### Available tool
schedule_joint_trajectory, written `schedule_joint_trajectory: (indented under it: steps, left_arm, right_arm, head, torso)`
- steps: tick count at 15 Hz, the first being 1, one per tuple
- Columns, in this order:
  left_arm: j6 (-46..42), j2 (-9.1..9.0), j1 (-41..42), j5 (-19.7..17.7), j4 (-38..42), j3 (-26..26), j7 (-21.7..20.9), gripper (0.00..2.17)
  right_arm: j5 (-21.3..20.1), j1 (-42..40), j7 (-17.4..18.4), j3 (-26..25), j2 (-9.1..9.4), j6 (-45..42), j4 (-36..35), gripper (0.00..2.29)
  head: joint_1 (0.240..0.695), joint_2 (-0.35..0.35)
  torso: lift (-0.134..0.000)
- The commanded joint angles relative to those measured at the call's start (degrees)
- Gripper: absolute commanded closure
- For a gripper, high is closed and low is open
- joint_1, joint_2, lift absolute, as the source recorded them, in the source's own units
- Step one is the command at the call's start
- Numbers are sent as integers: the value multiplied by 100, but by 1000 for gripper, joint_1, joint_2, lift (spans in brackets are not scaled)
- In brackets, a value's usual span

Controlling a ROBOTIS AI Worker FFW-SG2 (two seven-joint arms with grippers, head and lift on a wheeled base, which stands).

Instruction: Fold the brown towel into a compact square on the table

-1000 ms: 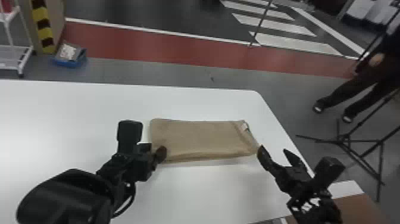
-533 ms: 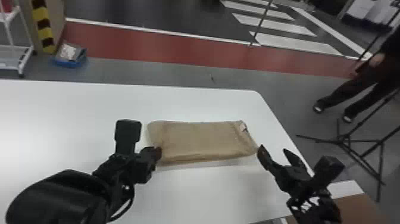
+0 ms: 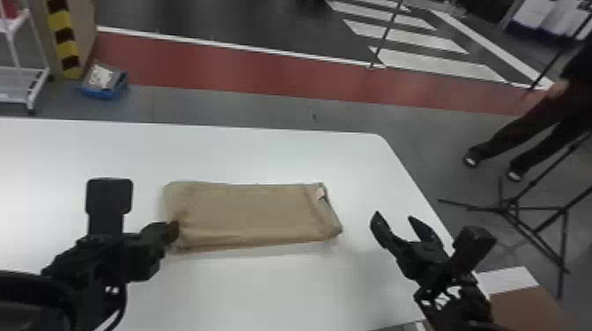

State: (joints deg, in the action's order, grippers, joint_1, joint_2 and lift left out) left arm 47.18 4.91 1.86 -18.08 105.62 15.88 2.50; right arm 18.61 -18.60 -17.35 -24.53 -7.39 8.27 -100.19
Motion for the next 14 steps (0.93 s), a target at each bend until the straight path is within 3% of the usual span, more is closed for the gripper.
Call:
schedule_joint_trajectory:
  steps: [1,4,5,7,8,11,14]
  left_arm:
    - [24,168,271,-2,239,-287,-39,1372]
    - [-11,168,377,15,266,-437,-118,1369]
    - [-82,168,377,15,266,-454,-109,1224]
    - [-679,168,412,147,257,-446,-118,110]
    - [-908,168,421,244,257,-437,-118,-1]
    - [-1664,168,552,376,442,-481,32,12]
    - [-2560,168,860,841,758,-463,128,22]
  right_arm:
    - [-85,58,21,133,9,48,0,97]
    - [-165,76,74,282,9,83,-9,97]
    - [-173,76,74,300,9,83,-18,97]
    - [-173,76,74,291,18,101,-18,97]
    - [-173,67,74,291,18,101,-18,97]
    - [-165,67,74,256,9,154,-35,97]
    - [-173,76,82,309,9,224,-70,97]
  head:
    - [695,-350]
    - [695,-350]
    - [695,-350]
    - [695,-344]
    - [695,-340]
    - [695,-327]
    - [695,-308]
  torso:
    - [-118]
    - [-118]
    - [-118]
    - [-118]
    - [-118]
    - [-118]
    - [-118]
